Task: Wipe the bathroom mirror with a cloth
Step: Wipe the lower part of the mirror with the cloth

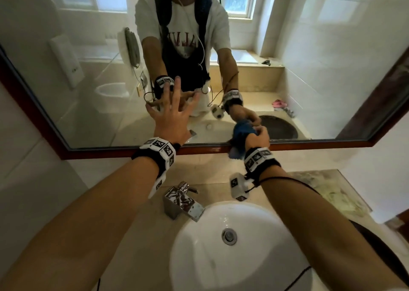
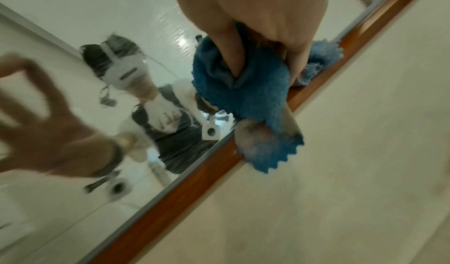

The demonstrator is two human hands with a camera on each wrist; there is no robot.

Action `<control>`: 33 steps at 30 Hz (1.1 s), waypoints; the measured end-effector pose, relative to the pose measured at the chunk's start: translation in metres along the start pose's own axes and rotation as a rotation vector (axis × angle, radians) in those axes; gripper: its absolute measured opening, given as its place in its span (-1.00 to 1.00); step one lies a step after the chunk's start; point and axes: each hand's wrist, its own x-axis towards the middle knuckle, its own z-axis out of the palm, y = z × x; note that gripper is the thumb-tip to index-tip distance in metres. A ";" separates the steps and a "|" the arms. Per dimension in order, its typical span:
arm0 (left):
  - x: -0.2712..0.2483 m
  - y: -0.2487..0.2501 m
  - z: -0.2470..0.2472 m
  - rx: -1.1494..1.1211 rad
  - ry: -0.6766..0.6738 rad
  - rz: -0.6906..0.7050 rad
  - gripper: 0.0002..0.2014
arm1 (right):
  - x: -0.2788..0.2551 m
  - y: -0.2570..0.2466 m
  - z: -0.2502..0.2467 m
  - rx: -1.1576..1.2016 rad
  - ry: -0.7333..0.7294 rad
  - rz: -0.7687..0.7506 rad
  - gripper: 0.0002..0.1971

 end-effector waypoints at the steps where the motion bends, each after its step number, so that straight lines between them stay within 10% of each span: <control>1: 0.000 0.001 0.002 -0.005 0.000 -0.006 0.15 | 0.014 0.003 -0.017 -0.039 0.048 -0.002 -0.76; 10: 0.003 0.008 0.006 0.001 0.005 -0.031 0.15 | 0.039 0.005 -0.045 -0.123 0.119 0.018 -0.65; 24: 0.000 -0.004 0.003 -0.004 0.010 0.049 0.09 | -0.069 0.007 0.101 -0.156 -0.287 -0.199 -0.62; 33: -0.006 -0.001 -0.006 -0.052 0.036 0.048 0.02 | -0.059 0.011 0.067 0.077 -0.484 -0.160 -0.48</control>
